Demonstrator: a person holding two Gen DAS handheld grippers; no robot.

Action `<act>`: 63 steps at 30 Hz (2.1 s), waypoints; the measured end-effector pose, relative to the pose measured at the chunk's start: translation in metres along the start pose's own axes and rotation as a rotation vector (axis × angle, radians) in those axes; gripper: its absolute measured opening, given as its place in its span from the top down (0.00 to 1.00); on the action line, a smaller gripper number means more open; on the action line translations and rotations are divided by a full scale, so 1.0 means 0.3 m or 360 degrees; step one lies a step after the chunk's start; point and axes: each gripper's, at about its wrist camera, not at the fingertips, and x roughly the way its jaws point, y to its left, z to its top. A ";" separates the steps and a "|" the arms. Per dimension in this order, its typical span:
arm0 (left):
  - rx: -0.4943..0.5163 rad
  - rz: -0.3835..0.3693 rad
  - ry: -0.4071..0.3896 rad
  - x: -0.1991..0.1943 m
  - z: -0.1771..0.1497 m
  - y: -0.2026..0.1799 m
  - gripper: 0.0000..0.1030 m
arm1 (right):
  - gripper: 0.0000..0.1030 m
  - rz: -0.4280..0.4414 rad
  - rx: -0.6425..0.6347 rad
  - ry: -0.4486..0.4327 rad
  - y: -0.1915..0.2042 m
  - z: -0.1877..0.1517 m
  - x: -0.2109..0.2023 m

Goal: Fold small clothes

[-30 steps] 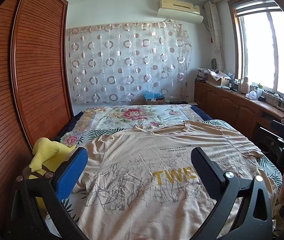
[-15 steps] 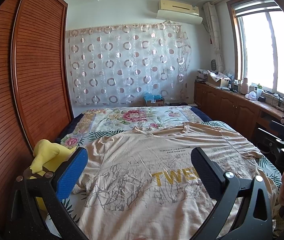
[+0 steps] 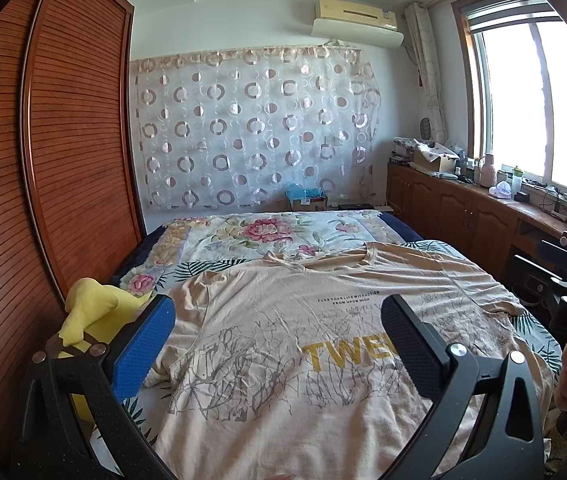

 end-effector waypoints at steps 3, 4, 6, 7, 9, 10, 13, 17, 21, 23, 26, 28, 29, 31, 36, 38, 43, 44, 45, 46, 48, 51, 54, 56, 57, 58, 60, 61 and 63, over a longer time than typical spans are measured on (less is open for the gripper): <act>0.0000 0.0000 0.0000 0.000 0.000 0.000 0.00 | 0.00 0.0000 -0.0002 -0.0002 0.000 0.000 0.000; 0.0001 0.0001 0.0000 0.000 0.000 0.000 0.00 | 0.00 -0.0001 -0.0001 -0.0002 -0.001 -0.001 0.001; 0.0002 0.0002 -0.0001 0.000 0.000 0.000 0.00 | 0.00 0.0001 -0.0001 -0.0001 -0.001 0.000 0.001; 0.0001 0.0002 -0.0002 0.000 0.000 0.000 0.00 | 0.00 0.0001 -0.0001 -0.0001 -0.001 0.000 0.001; 0.0000 0.0001 -0.0001 0.000 0.000 0.000 0.00 | 0.00 0.0001 -0.0001 -0.0001 -0.001 0.000 0.000; 0.0000 0.0002 -0.0002 0.000 0.000 0.000 0.00 | 0.00 0.0000 -0.0001 -0.0001 -0.001 0.000 0.000; 0.0001 0.0002 -0.0002 0.000 0.000 -0.001 0.00 | 0.00 0.0001 -0.0001 -0.0002 -0.001 0.000 0.000; 0.0002 0.0003 -0.0002 0.000 0.000 0.000 0.00 | 0.00 0.0000 0.0000 -0.0001 -0.001 0.001 0.001; 0.0001 0.0003 -0.0002 0.000 0.000 0.000 0.00 | 0.00 0.0003 -0.0002 -0.0001 0.000 0.002 0.000; 0.0002 0.0001 -0.0003 0.000 -0.001 -0.001 0.00 | 0.00 0.0005 -0.0002 -0.0002 0.001 0.000 -0.001; 0.0004 0.0003 -0.0002 0.000 -0.001 -0.001 0.00 | 0.00 0.0004 -0.0002 -0.0002 0.001 0.001 -0.001; 0.0002 0.0002 -0.0003 -0.001 -0.001 -0.001 0.00 | 0.00 0.0004 -0.0001 -0.0002 0.002 0.000 -0.002; 0.0003 0.0003 -0.0003 0.000 -0.001 -0.001 0.00 | 0.00 0.0004 -0.0001 -0.0003 0.002 0.000 -0.002; 0.0003 0.0002 -0.0003 0.000 -0.001 -0.001 0.00 | 0.00 0.0005 -0.0002 -0.0003 0.003 0.001 -0.002; -0.0004 0.0001 0.0011 0.002 -0.002 0.002 0.00 | 0.00 0.0016 -0.0001 0.0008 0.006 -0.001 0.010; -0.0016 0.0004 0.0028 -0.007 0.009 0.013 0.00 | 0.00 0.0035 0.0003 0.0019 0.011 -0.005 0.023; -0.0031 0.0025 0.0078 0.019 -0.018 0.039 0.00 | 0.00 0.0091 -0.0003 0.0059 0.015 -0.017 0.064; -0.0032 0.0031 0.0085 0.027 -0.026 0.047 0.00 | 0.00 0.0098 -0.0008 0.0068 0.016 -0.019 0.076; -0.0035 0.0036 0.0096 0.037 -0.031 0.062 0.00 | 0.00 0.0108 -0.0017 0.0079 0.020 -0.021 0.090; -0.0039 0.0040 0.0108 0.049 -0.038 0.079 0.00 | 0.00 0.0113 -0.0027 0.0089 0.025 -0.023 0.105; -0.0038 0.0050 0.0129 0.086 -0.059 0.107 0.00 | 0.00 0.0121 -0.0040 0.0103 0.030 -0.022 0.128; -0.0029 0.0066 0.0156 0.117 -0.069 0.137 0.00 | 0.00 0.0147 -0.0058 0.0132 0.037 -0.016 0.166; -0.0016 0.0082 0.0192 0.161 -0.081 0.175 0.00 | 0.00 0.0193 -0.0088 0.0167 0.050 -0.003 0.218; -0.0009 0.0090 0.0214 0.187 -0.085 0.201 0.00 | 0.00 0.0216 -0.0115 0.0184 0.060 0.015 0.251; -0.0009 0.0094 0.0222 0.198 -0.086 0.215 0.00 | 0.00 0.0222 -0.0123 0.0191 0.057 0.022 0.267; -0.0012 0.0095 0.0234 0.211 -0.085 0.228 0.00 | 0.00 0.0230 -0.0128 0.0201 0.054 0.034 0.286; -0.0020 0.0089 0.0251 0.232 -0.080 0.252 0.00 | 0.00 0.0247 -0.0134 0.0212 0.052 0.057 0.317; -0.0025 0.0084 0.0259 0.243 -0.079 0.264 0.00 | 0.00 0.0253 -0.0131 0.0216 0.042 0.063 0.325; -0.0024 0.0073 0.0273 0.258 -0.072 0.283 0.00 | 0.00 0.0272 -0.0126 0.0237 0.034 0.079 0.350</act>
